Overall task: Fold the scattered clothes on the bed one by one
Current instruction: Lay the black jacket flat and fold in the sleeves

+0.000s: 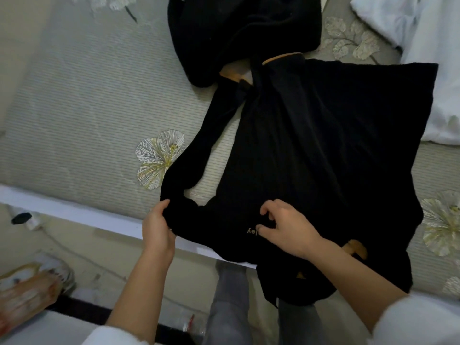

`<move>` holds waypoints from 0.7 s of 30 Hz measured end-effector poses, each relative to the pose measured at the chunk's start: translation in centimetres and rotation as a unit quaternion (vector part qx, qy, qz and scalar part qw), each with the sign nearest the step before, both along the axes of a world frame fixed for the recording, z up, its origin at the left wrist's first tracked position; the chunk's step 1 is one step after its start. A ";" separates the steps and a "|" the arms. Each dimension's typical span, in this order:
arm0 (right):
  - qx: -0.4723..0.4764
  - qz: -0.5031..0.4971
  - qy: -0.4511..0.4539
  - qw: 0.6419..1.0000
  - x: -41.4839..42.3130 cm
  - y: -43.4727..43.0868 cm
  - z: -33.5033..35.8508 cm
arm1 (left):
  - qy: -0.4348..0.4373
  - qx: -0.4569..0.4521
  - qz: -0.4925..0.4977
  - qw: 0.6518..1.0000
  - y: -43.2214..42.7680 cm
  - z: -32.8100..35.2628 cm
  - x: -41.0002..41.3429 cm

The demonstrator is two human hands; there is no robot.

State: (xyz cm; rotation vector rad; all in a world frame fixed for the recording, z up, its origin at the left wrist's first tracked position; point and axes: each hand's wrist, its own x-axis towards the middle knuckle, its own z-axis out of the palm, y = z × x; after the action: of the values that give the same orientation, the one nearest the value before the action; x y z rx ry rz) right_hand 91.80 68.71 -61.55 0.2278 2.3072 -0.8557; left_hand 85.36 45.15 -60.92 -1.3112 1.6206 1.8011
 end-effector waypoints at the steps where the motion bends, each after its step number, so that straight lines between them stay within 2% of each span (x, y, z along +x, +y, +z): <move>1: 0.003 -0.008 -0.009 1.000 -0.3 -0.2 -0.3 | 0.016 0.005 -0.026 1.000 -0.1 0.0 -0.6; 4: 0.006 -0.032 -0.035 0.999 -1.3 -0.5 -0.7 | 0.068 -0.030 -0.134 0.988 0.5 0.1 -3.5; 7: -0.005 -0.041 -0.061 0.997 -1.9 -0.3 -0.7 | 0.088 -0.148 -0.271 0.947 1.8 0.4 -6.8; 9: -0.027 -0.060 -0.076 0.995 -2.1 -0.1 -0.6 | 0.099 -0.166 -0.264 0.945 2.3 1.3 -8.6; 12: -0.076 -0.119 -0.099 0.985 -2.2 0.3 -0.6 | 0.165 -0.171 -0.165 0.957 2.6 3.4 -9.5; 14: -0.114 -0.169 -0.109 0.973 -2.2 0.5 -0.3 | 0.236 -0.212 -0.151 0.936 3.0 4.7 -8.9; 17: -0.184 -0.302 -0.117 0.928 -2.3 1.3 0.6 | 0.348 -0.296 -0.245 0.855 4.9 5.5 -7.5; 19: -0.233 -0.431 -0.099 0.866 -2.3 2.3 1.2 | 0.415 -0.308 -0.343 0.784 7.0 5.3 -6.3; 21: -0.281 -0.544 -0.060 0.789 -2.3 3.7 1.8 | 0.446 -0.247 -0.471 0.720 9.3 4.7 -5.0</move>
State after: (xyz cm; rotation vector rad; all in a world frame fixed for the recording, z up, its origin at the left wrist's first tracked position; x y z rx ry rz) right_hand 89.46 72.38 -59.77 1.3594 1.5338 -1.9411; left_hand 80.39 54.45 -56.19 0.5252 2.6512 1.3149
